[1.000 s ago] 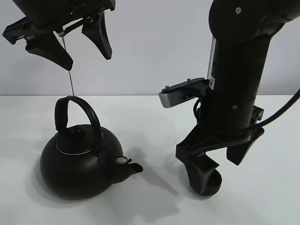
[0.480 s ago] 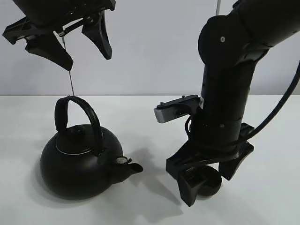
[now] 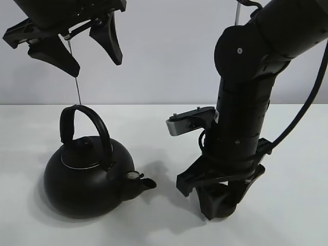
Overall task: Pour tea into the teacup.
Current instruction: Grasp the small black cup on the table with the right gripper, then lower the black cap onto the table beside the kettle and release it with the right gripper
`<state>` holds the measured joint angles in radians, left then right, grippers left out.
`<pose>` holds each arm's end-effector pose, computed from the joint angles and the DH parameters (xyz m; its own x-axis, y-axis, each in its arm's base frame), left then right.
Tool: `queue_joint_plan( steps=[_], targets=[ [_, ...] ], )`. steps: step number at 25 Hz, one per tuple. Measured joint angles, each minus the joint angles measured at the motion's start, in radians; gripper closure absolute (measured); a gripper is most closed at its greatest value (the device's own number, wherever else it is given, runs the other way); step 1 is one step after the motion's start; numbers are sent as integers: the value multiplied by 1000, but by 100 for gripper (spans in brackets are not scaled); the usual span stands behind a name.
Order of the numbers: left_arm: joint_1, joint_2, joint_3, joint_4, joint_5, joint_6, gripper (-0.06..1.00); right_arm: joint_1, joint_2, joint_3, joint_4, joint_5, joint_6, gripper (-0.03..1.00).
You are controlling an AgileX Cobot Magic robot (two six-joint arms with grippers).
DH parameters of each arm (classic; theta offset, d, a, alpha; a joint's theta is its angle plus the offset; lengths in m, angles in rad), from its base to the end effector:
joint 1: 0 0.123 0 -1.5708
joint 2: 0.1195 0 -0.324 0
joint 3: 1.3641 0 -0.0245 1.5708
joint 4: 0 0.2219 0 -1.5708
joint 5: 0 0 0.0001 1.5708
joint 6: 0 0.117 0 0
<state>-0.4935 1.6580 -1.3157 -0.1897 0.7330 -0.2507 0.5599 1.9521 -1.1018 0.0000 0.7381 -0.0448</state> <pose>0.3030 -0.1798 0.3114 -0.8788 0.0419 -0.4753 0.2119 0.9268 -0.3101 0.2888 0.1811 0.1548 -0.8206 -0.5672 -0.0695 -0.5684 0.8227 -0.0031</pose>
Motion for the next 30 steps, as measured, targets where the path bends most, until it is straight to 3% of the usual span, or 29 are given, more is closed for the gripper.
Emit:
queue_joint_plan(
  steps=[1,15,30],
  targets=[
    [0,0,0,0,0,0,42,0,0,0,0,-1,3,58],
    [0,0,0,0,-1,0,42,0,-75,0,13,-6,15,57],
    [0,0,0,0,-1,0,42,0,-113,0,59,-141,-54,57]
  ],
)
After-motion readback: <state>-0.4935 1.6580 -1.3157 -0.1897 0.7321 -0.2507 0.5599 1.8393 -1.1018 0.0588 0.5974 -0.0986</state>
